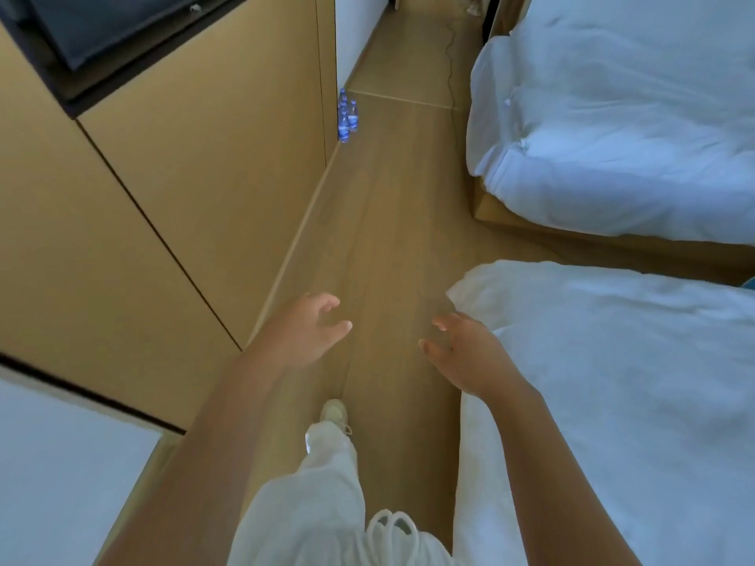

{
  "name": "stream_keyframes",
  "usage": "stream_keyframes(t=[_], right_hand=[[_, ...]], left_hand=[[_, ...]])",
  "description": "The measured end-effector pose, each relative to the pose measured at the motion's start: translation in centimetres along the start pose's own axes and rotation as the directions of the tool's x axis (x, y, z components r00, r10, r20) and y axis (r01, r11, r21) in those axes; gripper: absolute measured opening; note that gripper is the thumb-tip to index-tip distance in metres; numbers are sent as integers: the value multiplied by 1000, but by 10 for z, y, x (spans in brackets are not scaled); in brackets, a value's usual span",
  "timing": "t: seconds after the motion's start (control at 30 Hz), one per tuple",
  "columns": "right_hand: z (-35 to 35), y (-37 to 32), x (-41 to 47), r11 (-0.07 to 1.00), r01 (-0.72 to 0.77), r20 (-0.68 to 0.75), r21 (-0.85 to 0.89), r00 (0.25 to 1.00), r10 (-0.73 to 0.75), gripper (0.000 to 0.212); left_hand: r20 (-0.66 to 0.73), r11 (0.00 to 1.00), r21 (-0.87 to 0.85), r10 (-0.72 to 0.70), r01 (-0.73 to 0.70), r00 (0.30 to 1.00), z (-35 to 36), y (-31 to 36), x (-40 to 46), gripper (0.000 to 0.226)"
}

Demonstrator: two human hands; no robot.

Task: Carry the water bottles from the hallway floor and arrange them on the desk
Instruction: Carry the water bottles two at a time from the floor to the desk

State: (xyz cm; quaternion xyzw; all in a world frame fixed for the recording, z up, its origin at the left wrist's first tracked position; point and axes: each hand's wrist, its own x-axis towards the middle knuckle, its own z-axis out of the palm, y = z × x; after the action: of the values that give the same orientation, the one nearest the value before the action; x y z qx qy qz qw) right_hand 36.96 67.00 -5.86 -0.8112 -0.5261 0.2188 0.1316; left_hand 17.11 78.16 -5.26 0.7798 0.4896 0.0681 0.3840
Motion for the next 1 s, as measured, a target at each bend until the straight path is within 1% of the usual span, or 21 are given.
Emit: stream_keyframes(t=[0.17,0.27,0.37,0.43,0.53,0.73,0.83,0.93,1.0], right_hand=[[-32,-19,124,1000,0,-39,-15,999,-1,47],[-55,-34,194,1000,-13,-55,-18,998,12,48],[-69,-42,250,1000,-12,-85,-7,996,12,47],[-72,-42,283,1000,-17,-95,8,995,18,45],[-77,-34,335,999,-34,-98,26,995,37,44],[-101,0,456,998,-49,-83,47,995,53,44],[-129,18,530,998,-31,-80,55,996,36,44],[-168,34,606,999,-16,-52,40,999,18,45],[-190,40,647,1000,3,-40,23,999,-2,45]], left_hand=[[-12,999,38,29,-28,1000,-55,11,129,46],[-35,996,59,74,-72,997,-89,28,201,46],[-32,993,63,105,-103,994,-107,42,262,45],[-5,992,64,105,-105,994,-111,48,296,45],[35,991,85,98,-101,995,-114,50,351,45],[53,988,127,76,-82,996,-116,68,481,46],[27,991,107,81,-84,996,-119,94,557,47],[27,995,78,62,-64,998,-125,126,632,47],[1,997,55,47,-47,999,-129,142,671,48]])
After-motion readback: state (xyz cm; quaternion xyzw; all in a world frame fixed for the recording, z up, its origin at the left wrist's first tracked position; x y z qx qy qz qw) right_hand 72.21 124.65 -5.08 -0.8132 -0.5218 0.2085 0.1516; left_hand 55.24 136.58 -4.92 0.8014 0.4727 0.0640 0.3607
